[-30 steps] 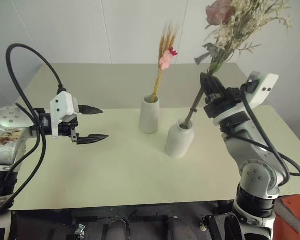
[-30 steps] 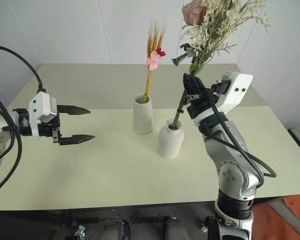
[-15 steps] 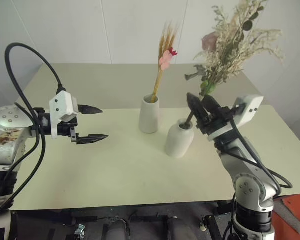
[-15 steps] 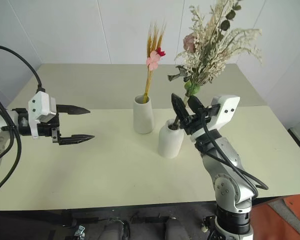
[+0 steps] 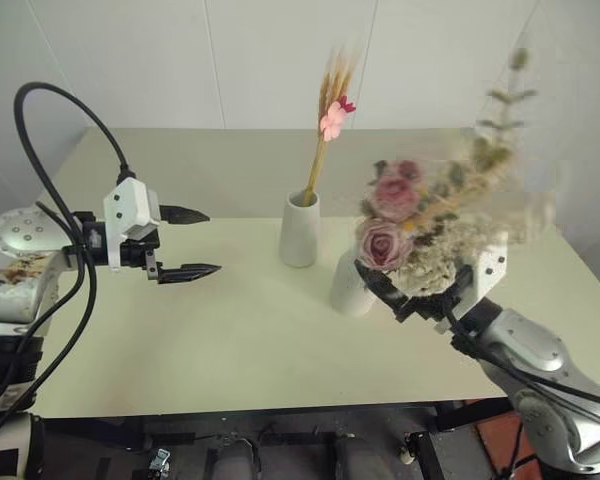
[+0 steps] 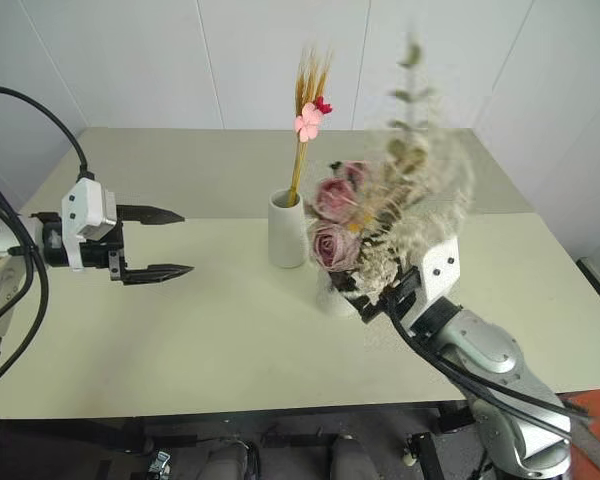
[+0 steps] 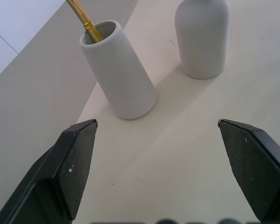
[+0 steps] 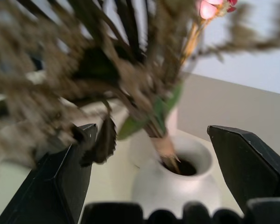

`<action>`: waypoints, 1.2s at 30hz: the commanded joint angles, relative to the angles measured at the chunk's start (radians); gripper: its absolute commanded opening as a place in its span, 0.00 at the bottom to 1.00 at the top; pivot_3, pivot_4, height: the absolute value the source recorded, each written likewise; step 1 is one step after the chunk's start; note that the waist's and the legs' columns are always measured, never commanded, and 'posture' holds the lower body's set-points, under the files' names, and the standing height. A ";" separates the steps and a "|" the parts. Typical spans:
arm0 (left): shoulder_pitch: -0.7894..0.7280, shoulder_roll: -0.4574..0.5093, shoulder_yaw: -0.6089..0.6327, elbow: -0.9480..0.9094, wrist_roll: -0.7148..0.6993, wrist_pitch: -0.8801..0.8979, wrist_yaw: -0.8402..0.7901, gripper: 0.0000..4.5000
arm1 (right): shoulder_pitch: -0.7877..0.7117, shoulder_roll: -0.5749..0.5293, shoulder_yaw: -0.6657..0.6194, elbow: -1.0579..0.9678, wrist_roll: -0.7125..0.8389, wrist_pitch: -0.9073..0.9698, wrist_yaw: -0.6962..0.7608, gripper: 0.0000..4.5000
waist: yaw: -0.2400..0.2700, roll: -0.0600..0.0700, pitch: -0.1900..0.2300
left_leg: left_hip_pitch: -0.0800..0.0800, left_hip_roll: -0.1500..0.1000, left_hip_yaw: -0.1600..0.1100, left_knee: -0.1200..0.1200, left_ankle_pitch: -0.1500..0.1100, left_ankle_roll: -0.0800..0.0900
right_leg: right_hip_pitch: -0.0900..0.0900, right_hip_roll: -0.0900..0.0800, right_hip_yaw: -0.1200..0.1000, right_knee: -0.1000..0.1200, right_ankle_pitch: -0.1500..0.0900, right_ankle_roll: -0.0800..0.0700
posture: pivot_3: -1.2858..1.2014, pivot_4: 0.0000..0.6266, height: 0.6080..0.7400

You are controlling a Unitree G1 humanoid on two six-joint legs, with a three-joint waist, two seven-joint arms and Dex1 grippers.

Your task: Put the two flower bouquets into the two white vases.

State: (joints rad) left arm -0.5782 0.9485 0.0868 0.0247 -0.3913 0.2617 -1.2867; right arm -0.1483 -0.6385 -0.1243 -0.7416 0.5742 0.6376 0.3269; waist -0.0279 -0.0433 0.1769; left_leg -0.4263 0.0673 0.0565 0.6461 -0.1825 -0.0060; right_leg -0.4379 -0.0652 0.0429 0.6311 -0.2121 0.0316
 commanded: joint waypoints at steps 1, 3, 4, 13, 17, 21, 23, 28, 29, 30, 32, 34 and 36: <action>-0.016 0.000 0.006 0.001 0.001 -0.017 -0.004 1.00 | -0.027 -0.055 -0.088 -0.028 0.030 0.045 0.026 0.98 | 0.003 0.000 0.000 | 0.000 0.000 0.000 0.000 0.000 0.000 | 0.000 0.000 0.000 0.000 0.000 0.000 | 0.52 0.24 1.00; -0.012 -0.001 0.004 0.001 0.004 -0.018 -0.003 1.00 | -0.024 -0.122 -0.121 -0.032 0.054 0.080 0.075 0.98 | 0.007 0.000 0.000 | 0.000 0.000 0.000 0.000 0.000 0.000 | 0.000 0.000 0.000 0.000 0.000 0.000 | 0.52 0.24 1.00; -0.010 -0.002 0.005 0.000 0.003 -0.017 -0.002 1.00 | -0.015 -0.164 -0.132 -0.034 0.056 0.099 0.102 0.98 | 0.009 0.000 0.000 | 0.000 0.000 0.000 0.000 0.000 0.000 | 0.000 0.000 0.000 0.000 0.000 0.000 | 0.52 0.24 1.00; 0.014 0.003 0.015 -0.015 -0.002 -0.006 0.005 1.00 | -0.029 -0.236 -0.238 0.015 0.115 0.330 0.026 0.98 | 0.014 -0.001 -0.001 | 0.000 0.000 0.000 0.000 0.000 0.000 | 0.001 0.000 0.000 0.000 0.000 0.000 | 0.52 0.24 1.00; 0.016 0.002 0.015 -0.021 -0.005 -0.002 0.007 1.00 | -0.134 -0.185 -0.289 0.054 0.127 0.355 -0.046 0.98 | 0.012 -0.001 -0.001 | 0.001 0.000 0.000 0.000 0.000 0.000 | 0.001 0.000 0.000 0.000 0.000 0.000 | 0.52 0.24 1.00; 0.010 0.001 0.011 -0.016 -0.003 -0.003 0.005 1.00 | -0.211 -0.171 -0.329 0.079 0.128 0.369 -0.082 0.98 | 0.014 -0.001 -0.001 | 0.000 0.000 0.000 0.000 0.000 0.000 | 0.000 0.001 0.000 -0.001 0.000 0.000 | 0.52 0.24 1.00; 0.006 -0.001 0.007 -0.013 0.000 -0.004 0.006 1.00 | -0.202 -0.196 -0.335 0.089 0.099 0.377 -0.082 0.98 | 0.016 -0.001 -0.001 | 0.000 0.001 0.000 0.000 0.000 0.000 | 0.001 0.001 0.000 -0.001 0.000 -0.001 | 0.52 0.24 1.00; 0.004 0.001 0.005 -0.012 0.003 -0.005 0.005 1.00 | -0.073 -0.296 -0.399 0.137 -0.004 0.329 -0.019 0.98 | 0.025 -0.001 -0.001 | -0.001 0.000 0.000 0.000 0.000 0.000 | 0.001 0.000 0.000 -0.001 0.000 -0.001 | 0.52 0.24 1.00; 0.003 0.002 0.005 -0.011 0.003 -0.006 0.003 1.00 | -0.042 -0.316 -0.423 0.148 -0.020 0.309 0.011 0.98 | 0.024 -0.001 -0.001 | 0.000 0.000 0.000 0.000 0.000 0.000 | 0.001 0.000 0.000 -0.001 0.000 -0.001 | 0.52 0.24 1.00; 0.003 0.006 0.007 -0.008 0.004 -0.008 0.000 1.00 | 0.005 -0.338 -0.467 0.156 -0.023 0.280 0.077 0.98 | 0.024 -0.001 -0.001 | 0.000 0.000 0.000 0.000 0.000 0.000 | 0.001 0.000 0.000 -0.001 0.000 -0.001 | 0.52 0.24 1.00; 0.004 0.014 0.012 -0.002 0.004 -0.012 -0.008 1.00 | 0.109 -0.359 -0.600 0.177 -0.009 0.203 0.254 0.98 | 0.025 -0.001 -0.001 | 0.000 0.000 0.000 0.000 0.000 0.000 | 0.001 0.000 0.000 -0.001 0.000 0.000 | 0.52 0.24 1.00; 0.006 0.021 0.017 0.002 0.004 -0.017 -0.013 1.00 | 0.200 -0.364 -0.722 0.201 -0.002 0.124 0.412 0.98 | 0.026 -0.001 -0.001 | 0.000 0.000 0.000 0.000 0.000 0.000 | 0.001 0.000 0.000 -0.001 -0.001 0.001 | 0.52 0.24 1.00; 0.008 0.027 0.021 0.003 0.005 -0.021 -0.017 1.00 | 0.258 -0.370 -0.792 0.222 -0.005 0.074 0.510 0.98 | 0.026 -0.002 -0.001 | 0.001 0.000 0.000 0.001 0.000 0.000 | 0.002 0.000 0.000 -0.001 -0.001 0.002 | 0.52 0.24 1.00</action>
State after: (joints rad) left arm -0.5577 0.9565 0.0794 0.0396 -0.3853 0.2603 -1.2996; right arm 0.1046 -0.9838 -0.8325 -0.5200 0.5722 0.7762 0.7569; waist -0.0024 -0.0449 0.1758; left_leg -0.4244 0.0676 0.0560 0.6466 -0.1826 -0.0060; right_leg -0.4348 -0.0647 0.0429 0.6296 -0.2134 0.0338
